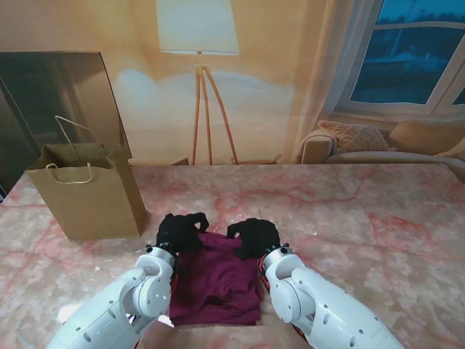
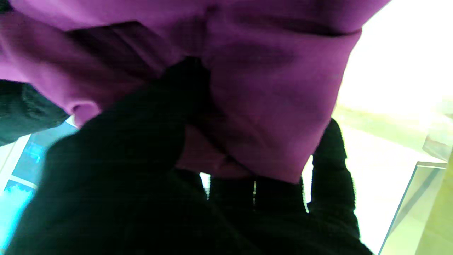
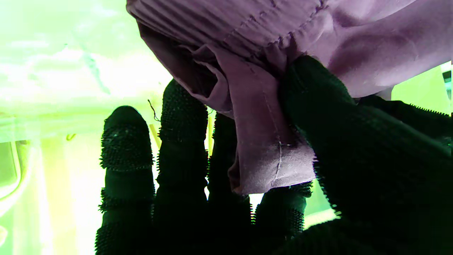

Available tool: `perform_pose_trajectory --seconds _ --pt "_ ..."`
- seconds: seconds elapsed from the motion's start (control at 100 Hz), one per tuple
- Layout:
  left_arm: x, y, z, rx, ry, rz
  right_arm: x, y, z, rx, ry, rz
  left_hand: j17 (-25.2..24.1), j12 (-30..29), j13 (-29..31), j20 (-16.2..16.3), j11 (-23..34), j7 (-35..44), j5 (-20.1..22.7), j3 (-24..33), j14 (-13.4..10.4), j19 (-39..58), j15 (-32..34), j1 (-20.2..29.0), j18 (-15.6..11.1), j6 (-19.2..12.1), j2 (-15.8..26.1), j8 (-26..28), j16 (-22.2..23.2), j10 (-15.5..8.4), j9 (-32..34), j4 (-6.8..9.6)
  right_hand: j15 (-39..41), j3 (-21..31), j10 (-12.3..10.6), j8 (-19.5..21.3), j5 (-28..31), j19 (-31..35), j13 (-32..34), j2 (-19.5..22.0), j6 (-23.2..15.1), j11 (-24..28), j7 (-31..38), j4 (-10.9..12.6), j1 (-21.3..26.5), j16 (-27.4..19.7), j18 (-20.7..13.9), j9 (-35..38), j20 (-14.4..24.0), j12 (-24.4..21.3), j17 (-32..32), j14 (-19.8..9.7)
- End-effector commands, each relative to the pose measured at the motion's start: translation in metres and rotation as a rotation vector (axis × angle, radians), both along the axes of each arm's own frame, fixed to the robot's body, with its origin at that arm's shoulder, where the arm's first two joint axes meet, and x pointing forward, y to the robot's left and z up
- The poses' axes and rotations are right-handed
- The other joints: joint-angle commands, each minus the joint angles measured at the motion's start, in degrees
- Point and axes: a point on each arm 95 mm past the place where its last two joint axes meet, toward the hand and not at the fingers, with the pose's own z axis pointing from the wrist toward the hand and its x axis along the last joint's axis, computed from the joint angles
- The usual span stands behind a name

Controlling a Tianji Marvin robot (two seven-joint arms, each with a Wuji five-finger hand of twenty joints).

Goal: Fold the socks and the shorts into the kraft paper bag

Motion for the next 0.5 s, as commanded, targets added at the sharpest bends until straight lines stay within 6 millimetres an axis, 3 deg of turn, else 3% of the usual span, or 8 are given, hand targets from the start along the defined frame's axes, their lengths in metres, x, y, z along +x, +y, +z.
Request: perform_pose_trajectory --seconds 0.0,0.03,0.07,0.11,0.16,0.23,0.27,0.49 --pt "0.001 0.003 0.007 0.003 -0.026 0.000 -0.001 0.002 0.004 0.009 -0.028 0.008 0.83 -0.54 2.31 1.39 -0.71 -9.33 -3.83 0.93 -0.91 1.71 1.18 2.77 0.90 4.48 1.37 -10.91 -0.34 -2.91 1.43 -2.17 2.71 2.55 -0.43 -1.24 0.71 -0.25 1.30 -2.02 -0.16 2.61 2.25 0.18 2.91 2.28 -0.21 1.58 -1.24 1.83 0.29 -0.64" --pt "0.000 0.003 0.009 0.004 -0.030 -0.003 0.000 0.001 0.005 0.012 -0.040 0.009 0.96 -0.80 2.67 1.34 -0.49 -24.09 -2.08 0.81 -1.03 1.79 0.90 2.85 0.93 12.58 1.27 -23.91 -0.73 -3.26 1.35 -2.13 2.64 2.60 -0.35 -2.26 1.33 -0.70 1.35 -2.24 -0.28 2.34 1.92 0.19 3.06 2.63 -0.12 1.96 -1.28 1.87 0.63 -0.46" --pt "0.000 0.004 0.012 0.008 -0.026 -0.010 0.000 0.001 0.007 0.017 -0.058 0.008 1.03 -1.06 2.57 0.75 -0.32 -34.55 0.06 -0.53 -1.50 1.24 0.51 3.16 0.27 16.94 1.94 -40.65 -1.43 -3.58 0.98 -1.87 2.29 2.65 -0.23 -3.37 2.02 -1.06 1.45 -2.67 -0.26 1.90 1.87 0.19 3.40 2.81 -0.12 2.42 -1.29 1.92 1.05 -0.44" --pt "0.000 0.004 0.013 0.013 -0.031 -0.011 0.001 0.001 0.009 0.021 -0.075 0.008 1.68 -1.02 3.02 0.70 -0.22 -36.08 2.98 -0.84 -1.99 1.43 0.50 3.13 -0.31 18.46 1.91 -43.78 -1.52 -3.80 1.10 -1.78 1.72 2.73 -0.12 -5.07 3.12 -1.58 1.73 -3.43 -0.27 1.23 1.77 0.10 3.65 2.76 -0.24 3.21 -1.35 1.79 1.57 -0.39" --pt "0.001 0.004 0.016 0.018 -0.055 -0.008 0.001 0.001 0.012 0.025 -0.097 0.006 2.21 -0.84 3.62 0.64 -0.20 -33.06 9.72 -0.52 -2.30 1.78 0.13 2.82 -1.09 16.71 1.89 -43.51 -1.99 -3.79 1.25 -1.79 1.35 2.79 -0.09 -6.45 3.89 -1.99 2.09 -4.15 -0.27 0.53 1.97 -0.04 3.82 2.79 -0.27 3.90 -1.37 1.67 2.13 -0.45" --pt "0.002 0.004 0.020 0.023 -0.077 -0.002 0.002 0.001 0.016 0.036 -0.128 0.000 1.69 0.43 3.57 -0.25 -0.80 -18.71 14.46 -0.84 -2.37 2.18 0.18 2.89 -1.32 6.27 2.23 -46.19 -2.69 -3.91 1.36 -1.83 1.17 2.80 -0.09 -6.94 4.08 -2.39 2.22 -4.20 -0.49 0.28 2.09 -0.07 3.80 2.82 -0.49 4.11 -1.43 1.72 2.45 -0.54" --pt "0.003 0.004 0.022 0.019 -0.088 0.001 0.003 0.001 0.018 0.042 -0.141 -0.003 1.18 1.00 3.33 -0.32 -0.56 -15.70 15.73 -1.18 -1.98 2.05 0.42 3.21 -1.31 3.03 2.41 -46.22 -2.61 -3.31 1.46 -1.82 1.13 2.84 -0.09 -6.97 4.05 -2.54 2.23 -4.13 -0.44 0.23 2.22 -0.06 3.78 2.85 -0.47 4.14 -1.43 1.76 2.50 -0.58" --pt "0.000 0.007 0.033 0.038 -0.218 0.014 -0.001 -0.003 0.024 0.056 -0.218 0.012 0.83 -1.10 3.04 -0.07 -1.48 -11.15 19.23 -2.58 -1.83 2.43 1.16 1.65 -0.65 0.39 1.32 -48.49 -3.86 -2.41 3.27 -1.98 0.91 3.07 -0.25 -6.68 3.33 -3.21 1.94 -2.97 -0.42 0.46 2.87 0.07 3.39 3.10 -0.50 3.41 -0.91 2.83 2.32 -0.73"
